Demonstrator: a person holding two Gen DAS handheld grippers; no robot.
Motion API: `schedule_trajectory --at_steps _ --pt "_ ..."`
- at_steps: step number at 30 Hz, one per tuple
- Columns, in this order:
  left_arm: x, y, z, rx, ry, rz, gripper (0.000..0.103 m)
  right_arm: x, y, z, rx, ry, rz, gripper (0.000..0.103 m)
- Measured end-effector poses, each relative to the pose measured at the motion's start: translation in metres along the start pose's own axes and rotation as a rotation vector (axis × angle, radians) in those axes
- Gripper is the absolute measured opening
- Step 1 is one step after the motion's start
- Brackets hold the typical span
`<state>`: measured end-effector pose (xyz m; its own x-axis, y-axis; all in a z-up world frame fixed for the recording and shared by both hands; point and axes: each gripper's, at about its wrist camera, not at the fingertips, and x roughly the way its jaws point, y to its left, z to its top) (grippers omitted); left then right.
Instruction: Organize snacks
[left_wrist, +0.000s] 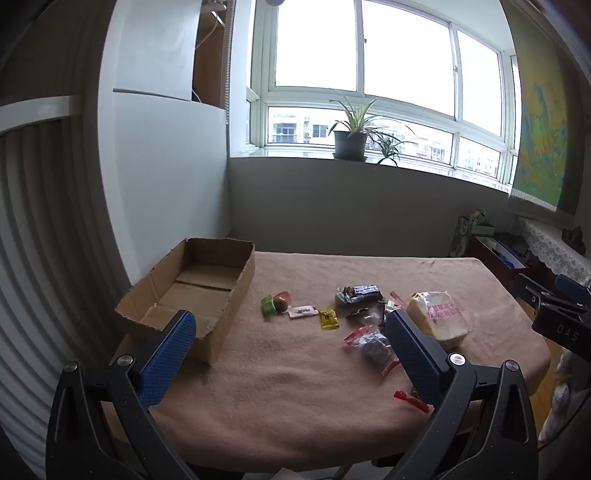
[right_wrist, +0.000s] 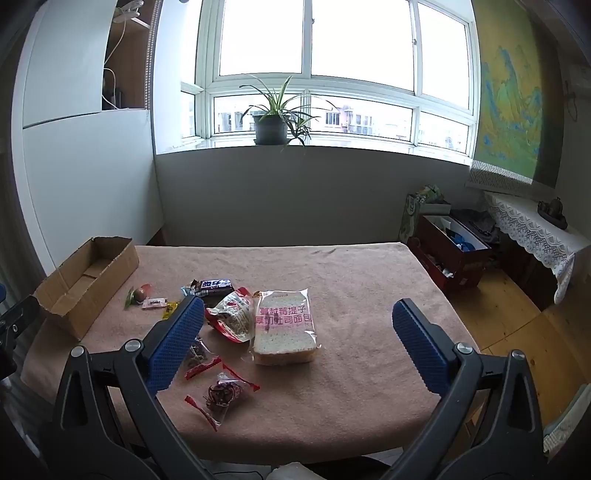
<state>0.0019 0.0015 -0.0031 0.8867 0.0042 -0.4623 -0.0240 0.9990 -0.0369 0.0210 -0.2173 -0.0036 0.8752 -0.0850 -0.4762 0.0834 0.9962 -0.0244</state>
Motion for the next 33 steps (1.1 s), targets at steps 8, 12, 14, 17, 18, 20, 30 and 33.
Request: schedule_trajectory --at_steps 8,12,14,17,18,20,30,33 --pt "0.0007 -0.0021 -0.0001 0.003 0.005 -0.001 0.102 0.0037 -0.0038 -0.0019 0.010 0.000 -0.005 0.103" --pt "0.0015 -0.0037 -0.0004 0.005 0.007 -0.002 0.102 0.0039 -0.0038 -0.0025 0.010 0.000 -0.005 0.103" --pt "0.0016 -0.0039 -0.0003 0.005 0.007 -0.003 0.102 0.0040 -0.0039 -0.0027 0.010 0.000 -0.004 0.103" --pt "0.0023 -0.0049 -0.0007 0.007 0.008 -0.004 0.102 0.0049 -0.0045 -0.0034 0.010 0.003 -0.003 0.103" --pt "0.0023 -0.0050 -0.0008 0.007 0.008 -0.005 0.102 0.0050 -0.0045 -0.0040 0.010 0.004 -0.004 0.103" --pt "0.0027 -0.0055 -0.0008 0.007 0.008 -0.006 0.102 0.0052 -0.0048 -0.0045 0.011 0.005 -0.004 0.103" --pt "0.0037 -0.0084 -0.0010 0.010 0.009 -0.011 0.102 0.0056 -0.0049 -0.0041 0.010 0.008 -0.005 0.103" --pt "0.0049 -0.0085 -0.0009 0.011 0.010 -0.012 0.102 0.0069 -0.0048 -0.0044 0.011 0.010 -0.005 0.103"
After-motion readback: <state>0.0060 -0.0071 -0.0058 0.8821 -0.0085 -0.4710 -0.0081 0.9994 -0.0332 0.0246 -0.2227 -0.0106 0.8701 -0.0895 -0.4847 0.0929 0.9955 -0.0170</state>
